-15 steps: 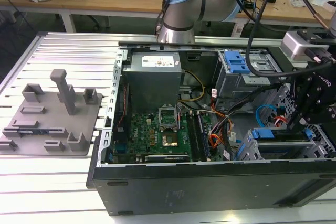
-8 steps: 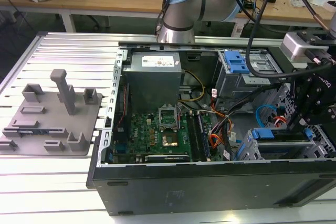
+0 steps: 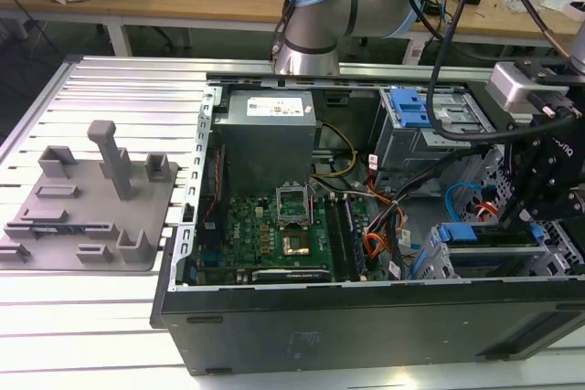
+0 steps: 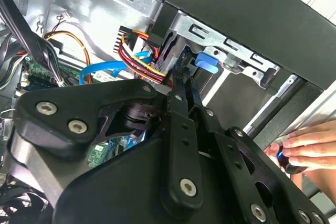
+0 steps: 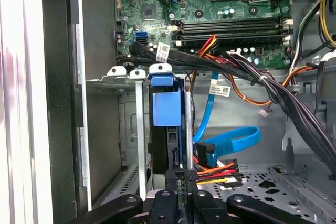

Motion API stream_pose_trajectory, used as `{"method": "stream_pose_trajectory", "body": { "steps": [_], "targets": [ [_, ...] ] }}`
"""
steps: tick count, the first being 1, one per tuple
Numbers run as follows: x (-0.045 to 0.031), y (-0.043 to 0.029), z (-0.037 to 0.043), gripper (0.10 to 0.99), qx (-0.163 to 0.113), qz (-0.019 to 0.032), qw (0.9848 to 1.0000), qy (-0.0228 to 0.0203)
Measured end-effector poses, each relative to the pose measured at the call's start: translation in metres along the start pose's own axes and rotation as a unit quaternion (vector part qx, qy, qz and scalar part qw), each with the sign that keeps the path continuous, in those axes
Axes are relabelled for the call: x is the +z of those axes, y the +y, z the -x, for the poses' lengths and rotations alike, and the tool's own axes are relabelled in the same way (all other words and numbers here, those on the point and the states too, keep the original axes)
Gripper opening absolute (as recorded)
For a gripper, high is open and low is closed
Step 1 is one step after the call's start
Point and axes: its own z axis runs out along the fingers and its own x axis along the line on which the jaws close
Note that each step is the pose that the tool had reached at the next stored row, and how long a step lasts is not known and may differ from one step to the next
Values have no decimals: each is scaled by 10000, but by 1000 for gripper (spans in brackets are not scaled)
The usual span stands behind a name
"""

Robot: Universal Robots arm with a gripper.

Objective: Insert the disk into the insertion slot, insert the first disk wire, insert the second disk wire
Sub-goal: 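Insert the first disk wire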

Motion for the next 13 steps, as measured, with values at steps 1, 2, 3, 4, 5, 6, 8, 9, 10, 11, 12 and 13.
{"method": "stream_pose_trajectory", "body": {
  "steps": [1, 2, 3, 4, 5, 6, 8, 9, 10, 11, 12, 13],
  "targets": [
    [2, 0, -1, 169, 0, 0, 10000, -1],
    [5, 1, 0, 169, 0, 1, 10000, -6],
    [5, 1, -1, 180, 1, 2, 10000, -11],
    [-9, 1, -2, 235, 1, 3, 10000, -11],
    [-34, 1, -5, 302, 1, 2, 10000, -7],
    [-68, 1, -8, 302, 2, 2, 10000, -4],
    [-146, 0, -15, 361, 3, 3, 10000, -5],
    [-190, 0, -19, 420, 3, 2, 10000, -4],
    [-234, 0, -22, 486, 3, 2, 10000, -4],
    [-282, 0, -22, 486, 3, 3, 10000, -3],
    [-309, 0, -21, 486, 4, 2, 10000, -1],
    [-326, 0, -17, 486, 6, 3, 10000, 0]
  ]
}}
